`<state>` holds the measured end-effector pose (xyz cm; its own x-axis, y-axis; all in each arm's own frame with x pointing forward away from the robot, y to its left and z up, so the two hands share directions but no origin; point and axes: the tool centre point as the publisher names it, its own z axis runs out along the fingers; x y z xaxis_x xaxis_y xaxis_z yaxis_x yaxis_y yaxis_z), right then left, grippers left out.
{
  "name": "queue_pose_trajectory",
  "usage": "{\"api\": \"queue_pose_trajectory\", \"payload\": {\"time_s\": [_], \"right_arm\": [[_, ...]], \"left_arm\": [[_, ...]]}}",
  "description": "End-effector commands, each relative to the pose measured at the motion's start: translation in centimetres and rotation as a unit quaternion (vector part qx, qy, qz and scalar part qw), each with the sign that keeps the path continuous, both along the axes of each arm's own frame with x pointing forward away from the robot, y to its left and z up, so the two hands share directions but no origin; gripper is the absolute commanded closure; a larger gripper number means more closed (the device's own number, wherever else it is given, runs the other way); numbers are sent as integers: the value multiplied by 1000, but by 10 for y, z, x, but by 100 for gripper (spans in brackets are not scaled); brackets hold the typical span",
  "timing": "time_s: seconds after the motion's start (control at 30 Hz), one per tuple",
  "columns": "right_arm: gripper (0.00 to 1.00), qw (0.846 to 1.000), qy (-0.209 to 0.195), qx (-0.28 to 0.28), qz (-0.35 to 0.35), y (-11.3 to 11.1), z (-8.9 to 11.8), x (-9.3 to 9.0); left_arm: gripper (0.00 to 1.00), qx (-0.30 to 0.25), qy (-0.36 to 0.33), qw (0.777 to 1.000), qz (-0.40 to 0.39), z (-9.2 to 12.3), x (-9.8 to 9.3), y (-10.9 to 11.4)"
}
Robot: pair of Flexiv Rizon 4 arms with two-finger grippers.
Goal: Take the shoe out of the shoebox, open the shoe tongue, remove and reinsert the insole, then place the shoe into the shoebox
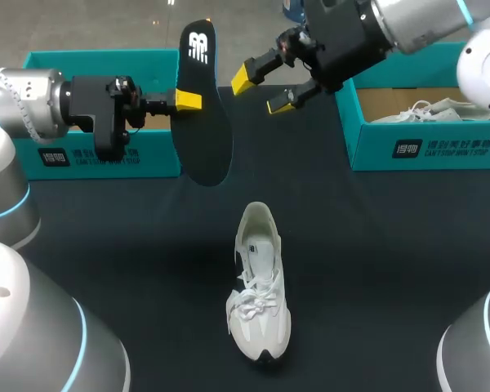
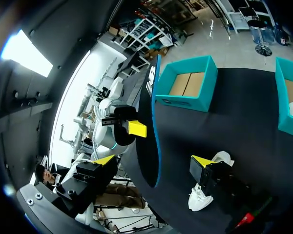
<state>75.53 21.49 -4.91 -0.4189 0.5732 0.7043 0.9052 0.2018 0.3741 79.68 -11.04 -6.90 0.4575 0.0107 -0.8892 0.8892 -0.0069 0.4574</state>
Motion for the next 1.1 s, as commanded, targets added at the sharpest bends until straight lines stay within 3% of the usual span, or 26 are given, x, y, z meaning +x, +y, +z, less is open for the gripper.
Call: {"api": "queue_pose_trajectory", "payload": {"time_s": [0.03,0.6,0.83,0.87,0.97,1.1], "right_arm": [[0,1000,2,8,2,19,-10,10],[0,999,1,46,23,63,-16,12],[0,998,4,54,22,65,-19,10],[4,998,5,56,20,65,-19,10],[51,998,6,55,17,64,-19,11],[77,999,8,52,10,63,-19,12]], "left_arm": [[100,-1,-1,1000,0,-1,1,-2],[100,-1,-1,1000,0,-1,1,-2],[100,-1,-1,1000,0,-1,1,-2],[100,-1,-1,1000,0,-1,1,-2],[100,-1,-1,1000,0,-1,1,-2],[100,-1,-1,1000,0,-1,1,-2]]}}
